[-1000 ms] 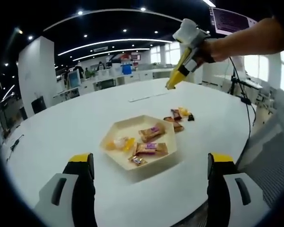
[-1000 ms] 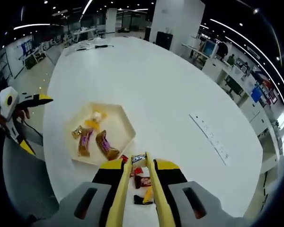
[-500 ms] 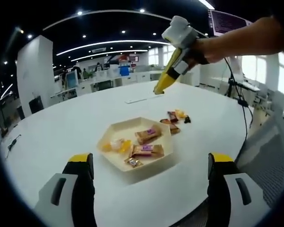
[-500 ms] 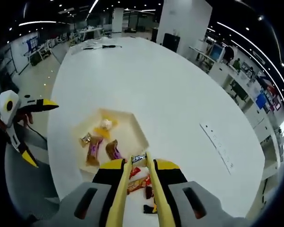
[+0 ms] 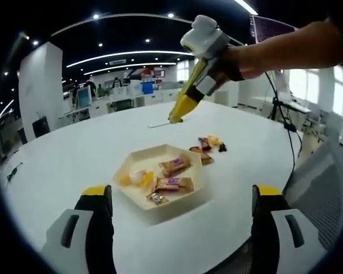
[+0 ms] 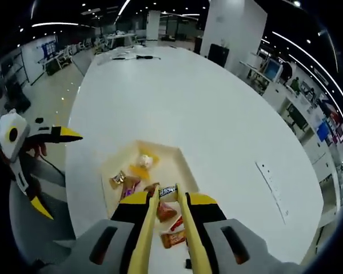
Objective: Place the target food into the container with the food tongs after gripping and lifting it, then release it inside without dropping or visibly crushing the food.
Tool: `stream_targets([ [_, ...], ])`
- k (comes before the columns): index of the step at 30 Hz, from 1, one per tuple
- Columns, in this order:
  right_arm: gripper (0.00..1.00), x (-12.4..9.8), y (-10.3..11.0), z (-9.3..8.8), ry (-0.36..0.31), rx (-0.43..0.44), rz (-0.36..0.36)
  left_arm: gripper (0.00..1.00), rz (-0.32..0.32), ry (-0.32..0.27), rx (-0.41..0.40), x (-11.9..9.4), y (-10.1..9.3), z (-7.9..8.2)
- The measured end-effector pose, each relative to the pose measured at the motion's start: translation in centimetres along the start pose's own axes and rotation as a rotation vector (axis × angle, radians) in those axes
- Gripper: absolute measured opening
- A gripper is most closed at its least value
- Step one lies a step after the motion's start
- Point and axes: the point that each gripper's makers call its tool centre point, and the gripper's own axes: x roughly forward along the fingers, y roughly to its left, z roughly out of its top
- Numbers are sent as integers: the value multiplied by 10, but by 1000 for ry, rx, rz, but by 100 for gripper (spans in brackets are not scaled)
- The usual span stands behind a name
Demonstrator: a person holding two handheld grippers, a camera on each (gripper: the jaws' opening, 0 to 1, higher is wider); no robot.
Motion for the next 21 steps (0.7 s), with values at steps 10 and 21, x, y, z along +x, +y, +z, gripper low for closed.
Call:
stream_targets([
  [10, 23, 5, 14, 21, -28, -20, 30, 99, -57, -62, 11, -1, -13, 12],
  [21, 24, 11, 31, 31, -27, -56, 63, 99, -50, -38, 3, -1, -11, 7],
])
